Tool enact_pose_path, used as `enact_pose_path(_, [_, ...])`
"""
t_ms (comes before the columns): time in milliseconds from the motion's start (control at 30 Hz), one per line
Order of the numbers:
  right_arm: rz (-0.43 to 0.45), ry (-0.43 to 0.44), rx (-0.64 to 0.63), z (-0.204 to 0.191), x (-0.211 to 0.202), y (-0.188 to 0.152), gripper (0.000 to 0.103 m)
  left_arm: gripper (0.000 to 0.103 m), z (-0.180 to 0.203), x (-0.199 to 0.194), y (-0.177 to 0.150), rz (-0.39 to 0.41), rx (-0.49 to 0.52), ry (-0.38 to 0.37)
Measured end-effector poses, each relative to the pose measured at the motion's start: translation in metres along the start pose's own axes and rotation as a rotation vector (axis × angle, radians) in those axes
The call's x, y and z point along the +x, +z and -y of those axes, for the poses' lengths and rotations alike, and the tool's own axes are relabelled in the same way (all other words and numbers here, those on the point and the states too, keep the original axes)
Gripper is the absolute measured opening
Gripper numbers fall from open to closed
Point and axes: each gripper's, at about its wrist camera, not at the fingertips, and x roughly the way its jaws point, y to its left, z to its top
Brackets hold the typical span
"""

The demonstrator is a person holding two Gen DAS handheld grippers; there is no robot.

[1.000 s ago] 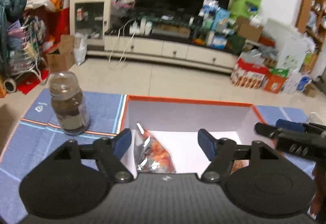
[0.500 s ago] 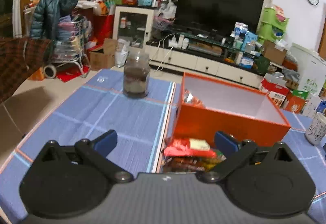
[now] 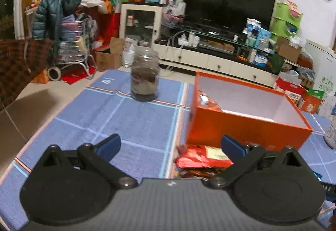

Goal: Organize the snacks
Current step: 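Move right tool to the blue cookie packet while left tool returns to the pile, then grasp the blue cookie packet with right tool while left tool grasps the yellow bag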

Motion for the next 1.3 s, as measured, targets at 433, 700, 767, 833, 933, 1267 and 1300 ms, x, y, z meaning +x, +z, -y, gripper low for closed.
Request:
enact_pose_path(433, [0.0,0.024,-0.203,0.024,-0.002,0.009,0.062,0.1,-0.014,0.021,0.013,-0.042,-0.056,0.006])
enact_pose_path(700, [0.05,0.067,-0.158,0.041,-0.033,0.008,0.08,0.101,0.013,0.037,0.005,-0.095,0.077,-0.026])
enact_pose_path(767, [0.08,0.061,-0.196,0.038,-0.039,0.004,0.083,0.101,0.019,0.039,0.001,-0.097,0.103,-0.034])
enact_pose_path(833, [0.113,0.054,-0.229,0.038,-0.043,0.0,0.083,0.101,0.024,0.039,-0.005,-0.103,0.13,-0.034])
enact_pose_path(933, [0.151,0.046,-0.264,0.041,-0.049,-0.005,0.083,0.101,0.028,0.039,-0.012,-0.108,0.177,-0.033])
enact_pose_path(1267, [0.139,0.056,-0.244,0.045,-0.05,-0.01,0.085,0.101,0.022,0.038,-0.04,-0.158,0.226,-0.048])
enact_pose_path(1300, [0.145,0.056,-0.249,0.043,-0.052,-0.011,0.086,0.101,0.023,0.038,-0.043,-0.158,0.224,-0.05])
